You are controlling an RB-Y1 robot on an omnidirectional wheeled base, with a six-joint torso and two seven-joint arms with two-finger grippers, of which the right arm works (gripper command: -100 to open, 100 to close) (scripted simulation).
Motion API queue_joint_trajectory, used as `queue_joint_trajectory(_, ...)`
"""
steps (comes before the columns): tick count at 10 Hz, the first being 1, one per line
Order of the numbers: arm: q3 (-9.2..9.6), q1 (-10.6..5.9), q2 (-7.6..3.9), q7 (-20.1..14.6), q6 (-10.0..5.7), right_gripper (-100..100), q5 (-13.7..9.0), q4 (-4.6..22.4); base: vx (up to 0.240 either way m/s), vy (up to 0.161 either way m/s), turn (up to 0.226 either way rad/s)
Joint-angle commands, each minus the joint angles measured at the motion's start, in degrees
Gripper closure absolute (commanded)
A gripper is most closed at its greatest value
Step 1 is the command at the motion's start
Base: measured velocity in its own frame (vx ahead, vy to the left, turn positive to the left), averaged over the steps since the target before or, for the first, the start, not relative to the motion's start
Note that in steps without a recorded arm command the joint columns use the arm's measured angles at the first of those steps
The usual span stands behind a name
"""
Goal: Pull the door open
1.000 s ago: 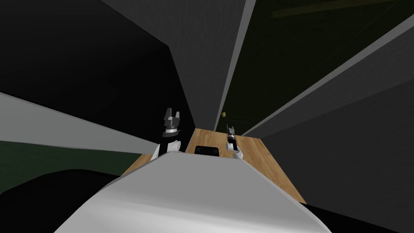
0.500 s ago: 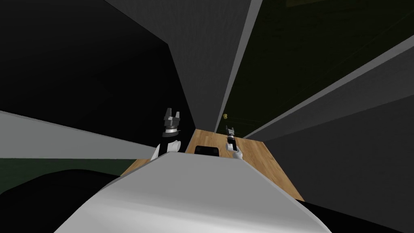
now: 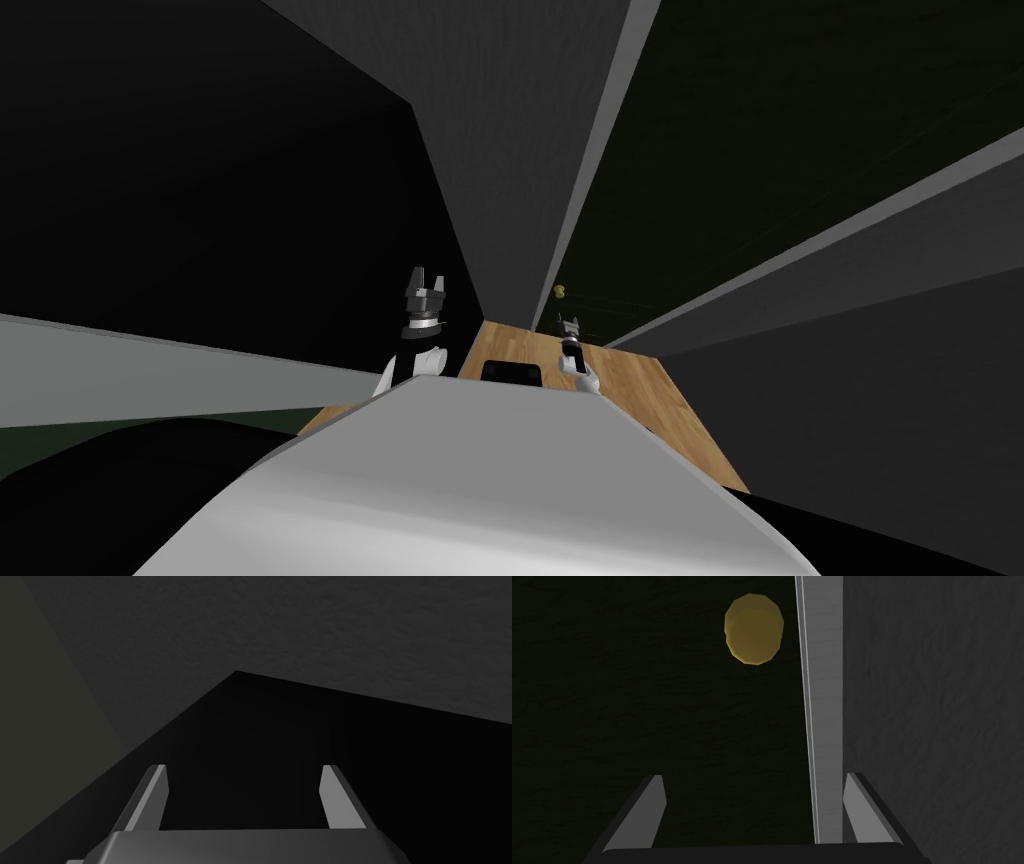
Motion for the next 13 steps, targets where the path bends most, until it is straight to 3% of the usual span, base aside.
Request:
queue_joint_trajectory(1, 0.03, -0.84, -0.05, 1.7, -0.52, -100, -0.2, 2.1, 0.080, -0.010, 0.031)
queue_joint_trajectory(6, 0.15, -2.88, -0.37, 6.9, -1.61, -100, -0.9, 7.7, 0.074, -0.012, 0.038)
queue_joint_trajectory(8, 0.16, -2.84, -0.35, 7.0, -1.55, -100, -0.9, 7.7, 0.055, -0.011, 0.021)
queue_joint_trajectory(13, -1.26, -0.98, -4.08, 3.6, -3.61, -100, -1.9, 9.4, 0.185, 0.019, 0.108)
